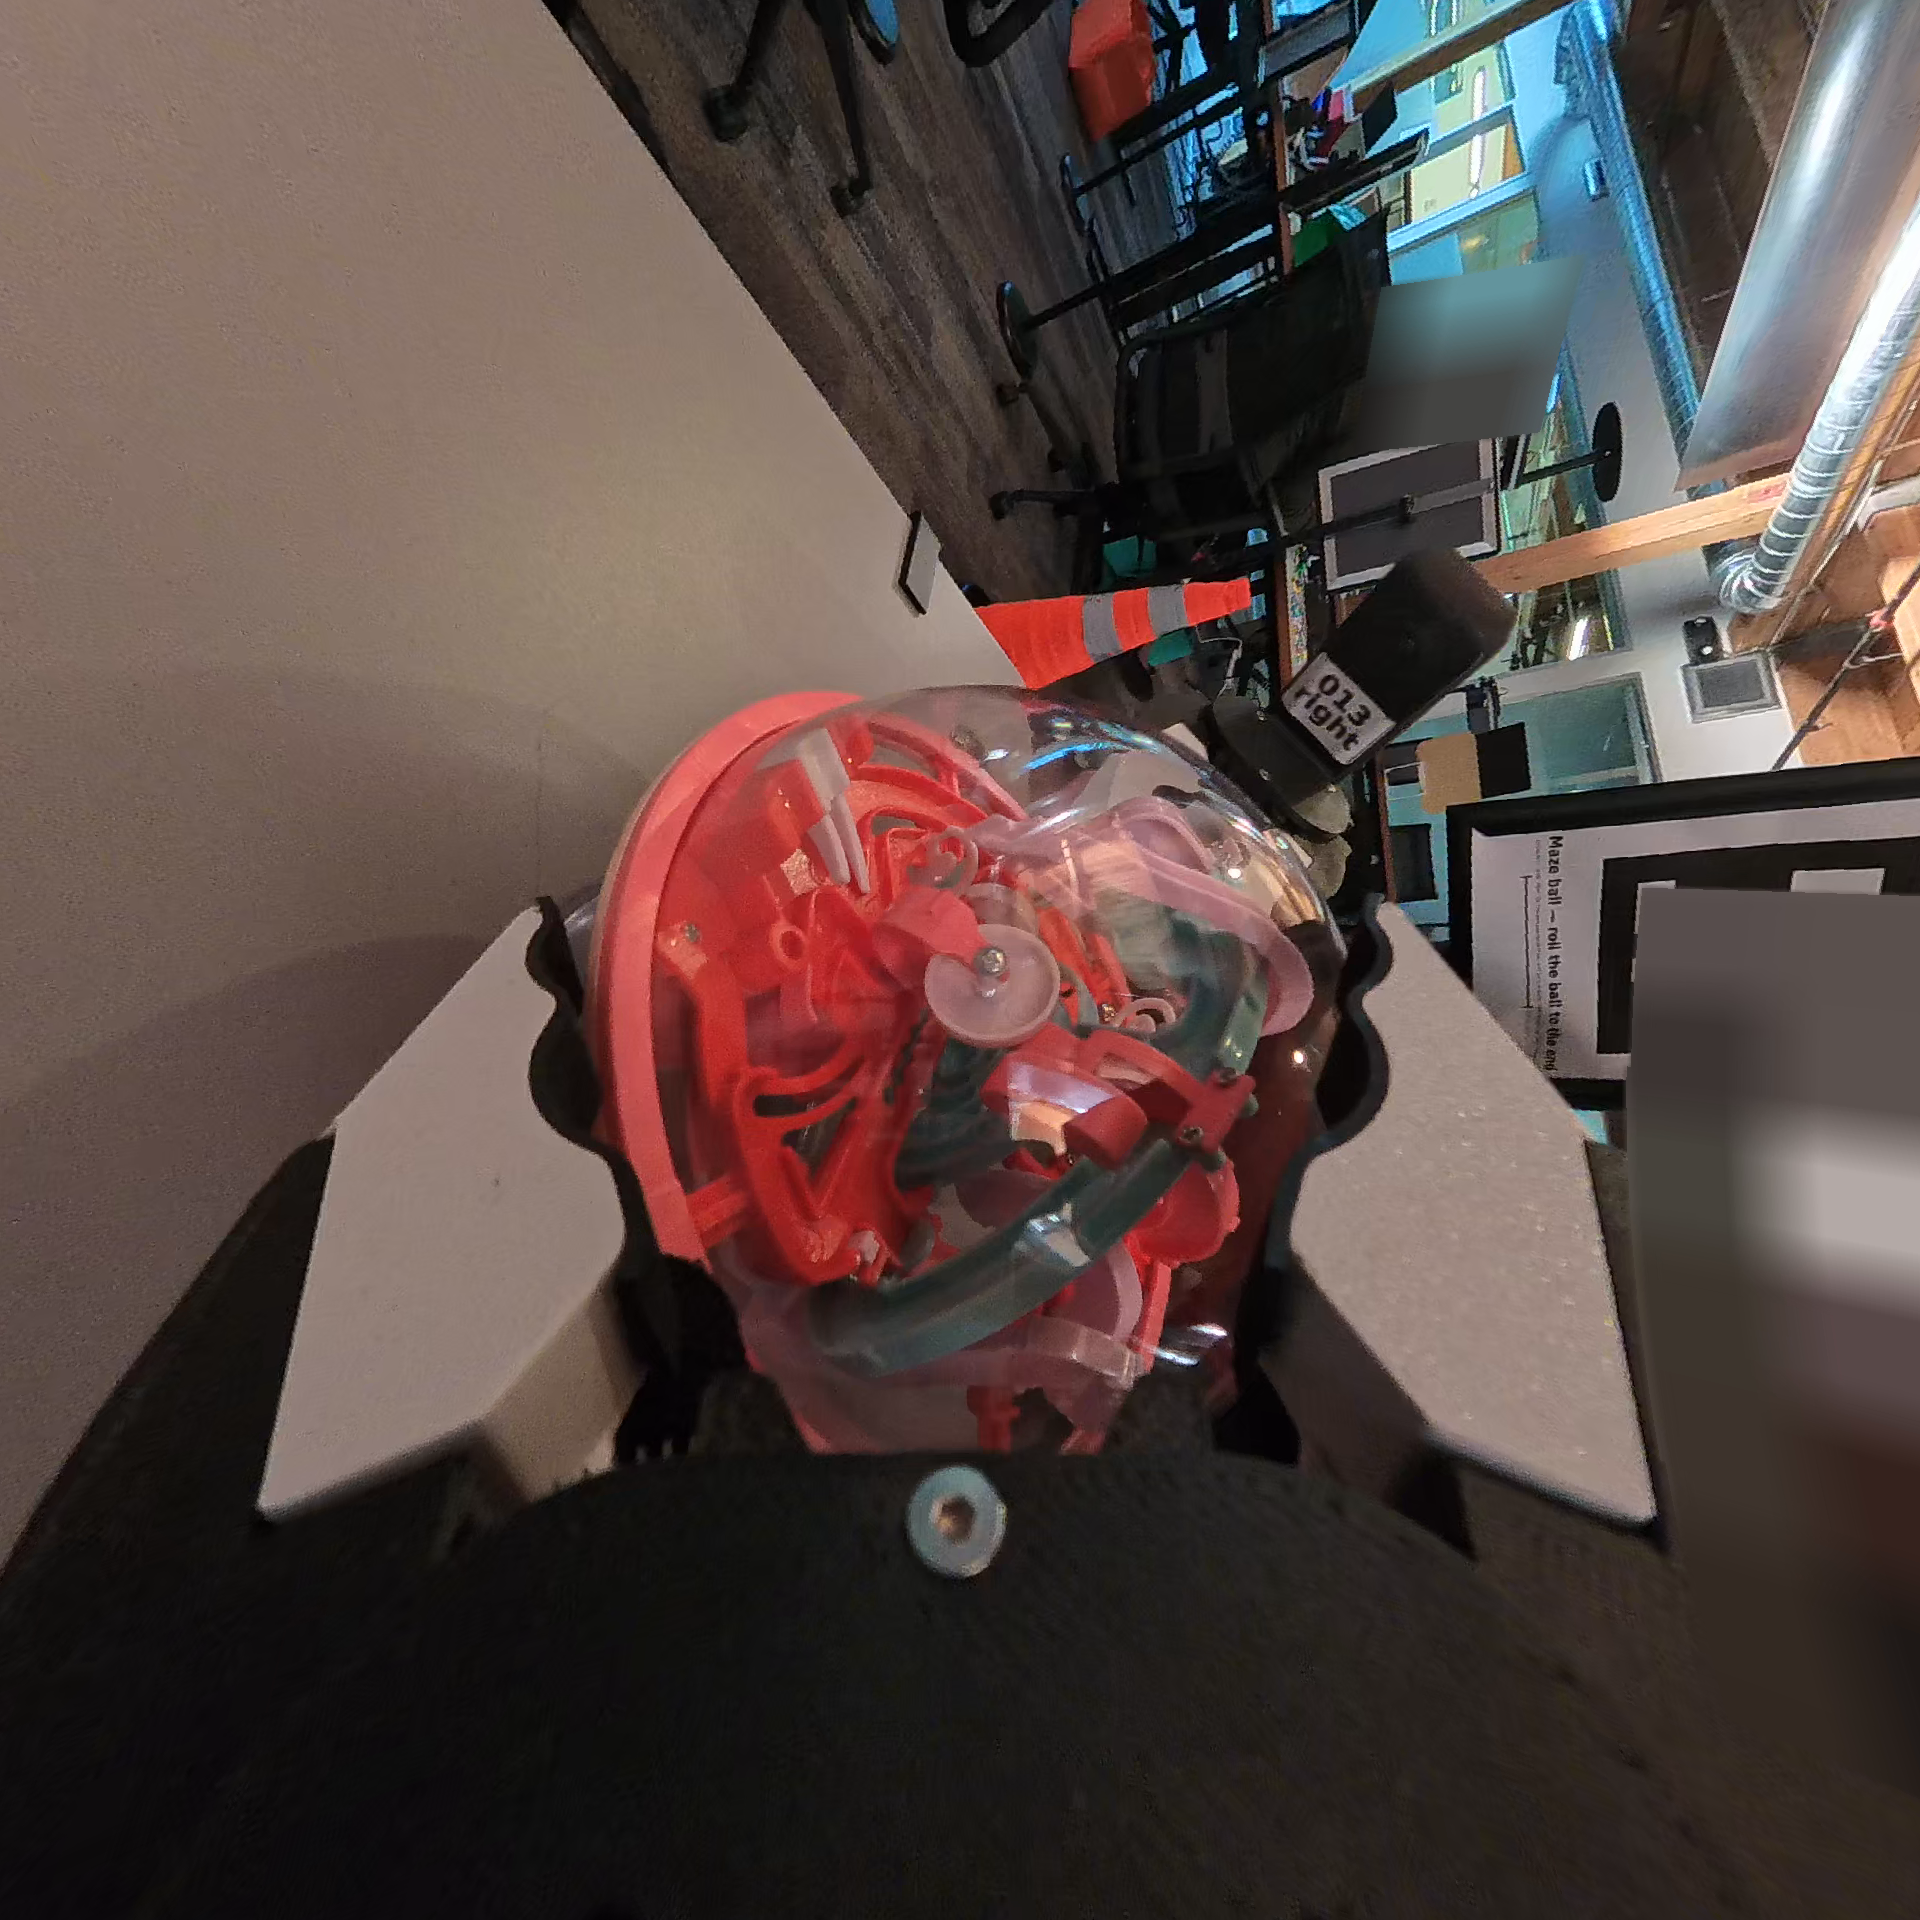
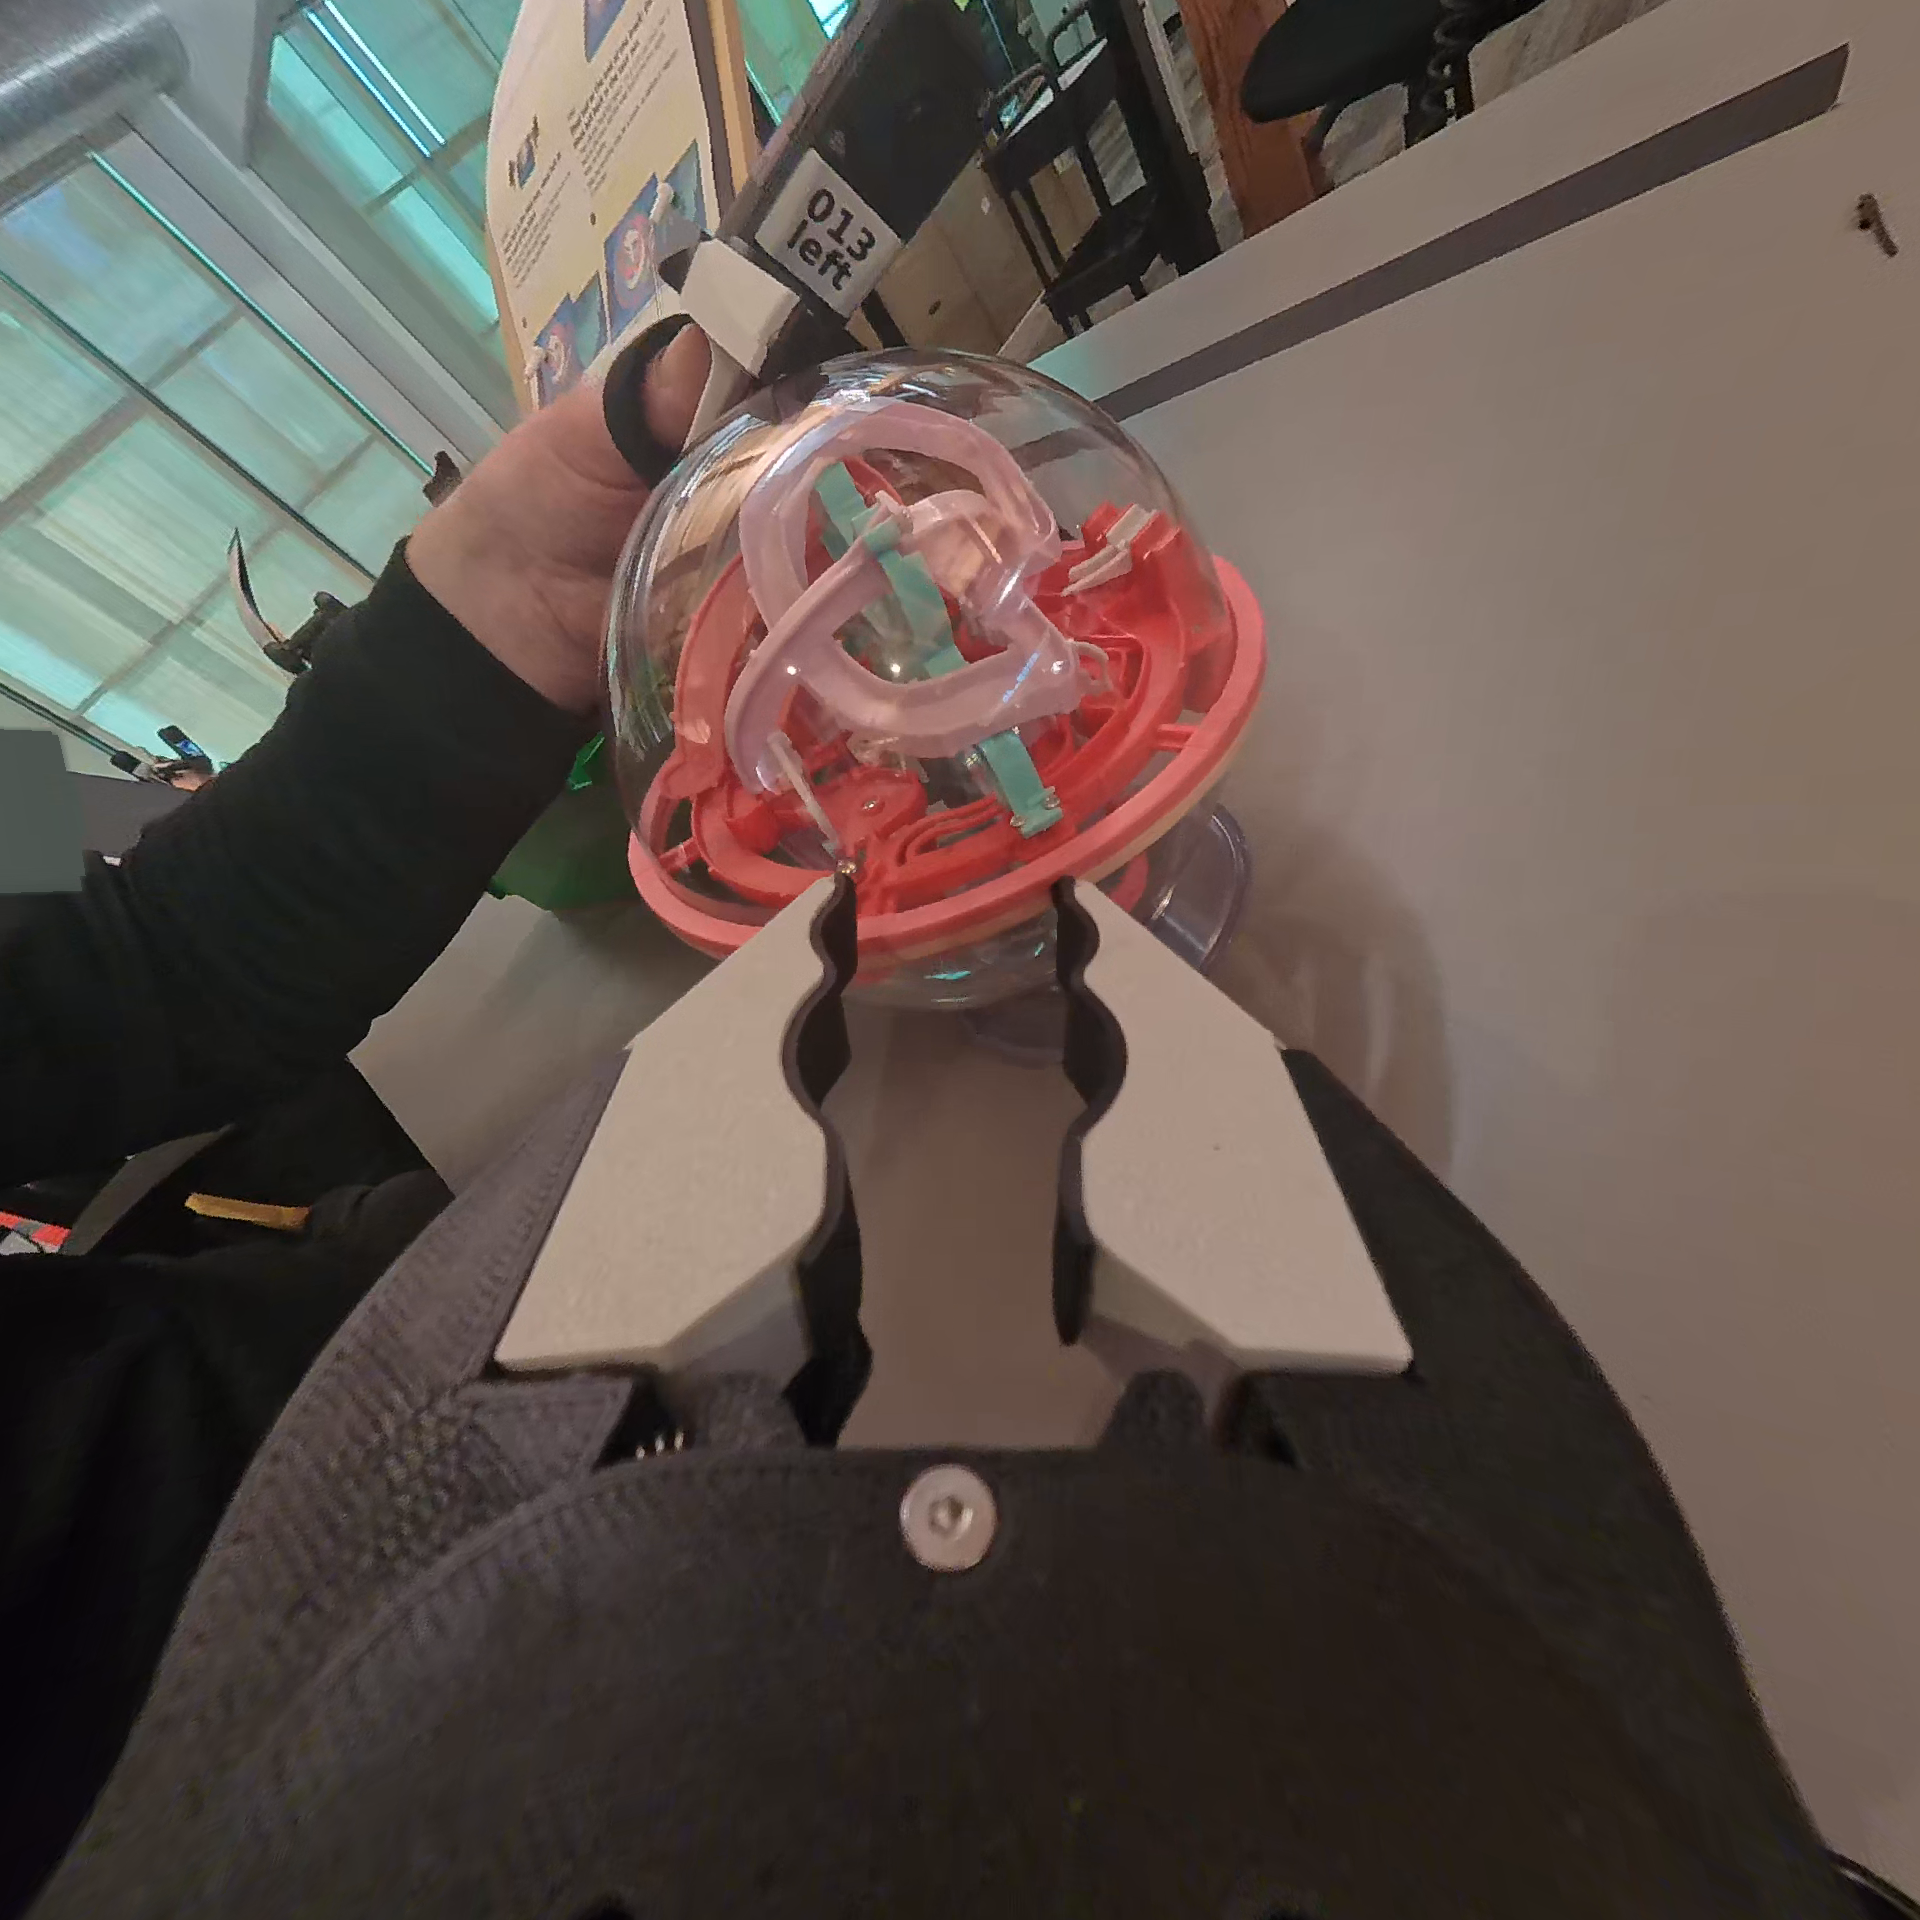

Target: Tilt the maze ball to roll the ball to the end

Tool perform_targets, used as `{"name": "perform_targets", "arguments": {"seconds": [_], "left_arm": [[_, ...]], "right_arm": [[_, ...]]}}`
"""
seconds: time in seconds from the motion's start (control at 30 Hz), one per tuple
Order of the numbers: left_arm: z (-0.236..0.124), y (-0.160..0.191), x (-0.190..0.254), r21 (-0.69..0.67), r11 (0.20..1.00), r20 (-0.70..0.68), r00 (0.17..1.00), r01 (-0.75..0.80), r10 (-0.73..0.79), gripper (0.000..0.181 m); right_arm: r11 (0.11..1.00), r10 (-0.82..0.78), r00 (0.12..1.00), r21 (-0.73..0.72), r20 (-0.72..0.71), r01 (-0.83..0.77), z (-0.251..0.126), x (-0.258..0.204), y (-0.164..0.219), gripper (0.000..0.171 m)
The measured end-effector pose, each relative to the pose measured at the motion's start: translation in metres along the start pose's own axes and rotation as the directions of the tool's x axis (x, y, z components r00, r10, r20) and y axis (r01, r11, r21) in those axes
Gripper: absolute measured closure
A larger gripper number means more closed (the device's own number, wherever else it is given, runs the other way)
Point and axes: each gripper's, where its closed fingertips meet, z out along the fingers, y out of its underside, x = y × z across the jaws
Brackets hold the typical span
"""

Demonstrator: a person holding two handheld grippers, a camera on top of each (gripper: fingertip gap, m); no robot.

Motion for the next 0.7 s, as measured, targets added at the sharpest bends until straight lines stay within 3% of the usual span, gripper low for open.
{"name": "perform_targets", "arguments": {"seconds": [0.7], "left_arm": [[-0.0026,-0.0027,-0.0003,0.043,0.999,-0.075,0.997,0.02,-0.017,0.046]], "right_arm": [[1.0,-0.022,0.999,-0.005,-0.033,0.022,0.0008,-0.001,-0.0032,0.131]]}}
